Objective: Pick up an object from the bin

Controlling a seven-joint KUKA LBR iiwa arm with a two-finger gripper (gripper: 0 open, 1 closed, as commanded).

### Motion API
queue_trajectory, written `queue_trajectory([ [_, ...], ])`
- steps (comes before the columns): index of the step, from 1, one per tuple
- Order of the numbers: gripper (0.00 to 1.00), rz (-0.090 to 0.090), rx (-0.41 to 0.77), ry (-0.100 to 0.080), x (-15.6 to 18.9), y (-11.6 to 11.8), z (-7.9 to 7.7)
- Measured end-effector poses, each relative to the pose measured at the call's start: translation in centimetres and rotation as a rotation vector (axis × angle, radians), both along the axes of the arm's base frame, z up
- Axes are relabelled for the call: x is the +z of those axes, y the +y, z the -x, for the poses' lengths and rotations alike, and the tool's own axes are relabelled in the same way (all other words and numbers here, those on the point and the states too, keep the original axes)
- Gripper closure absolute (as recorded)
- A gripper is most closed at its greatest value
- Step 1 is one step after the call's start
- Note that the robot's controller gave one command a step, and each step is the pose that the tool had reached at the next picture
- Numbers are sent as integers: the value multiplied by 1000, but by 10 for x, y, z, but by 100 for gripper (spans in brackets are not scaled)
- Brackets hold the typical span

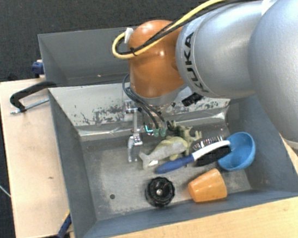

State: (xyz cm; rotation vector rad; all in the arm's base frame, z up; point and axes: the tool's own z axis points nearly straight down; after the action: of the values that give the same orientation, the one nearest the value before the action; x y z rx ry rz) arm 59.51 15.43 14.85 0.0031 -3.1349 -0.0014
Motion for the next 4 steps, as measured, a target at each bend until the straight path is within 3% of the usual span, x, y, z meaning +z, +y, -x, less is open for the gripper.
queue_trajectory([
  [1,0,1,-166,-3,-53,-41,69],
  [2,100,0,-165,-7,-52,-41,68],
  [3,100,-2,181,-16,8,-25,60],
  [4,100,-3,128,-15,37,-21,46],
])
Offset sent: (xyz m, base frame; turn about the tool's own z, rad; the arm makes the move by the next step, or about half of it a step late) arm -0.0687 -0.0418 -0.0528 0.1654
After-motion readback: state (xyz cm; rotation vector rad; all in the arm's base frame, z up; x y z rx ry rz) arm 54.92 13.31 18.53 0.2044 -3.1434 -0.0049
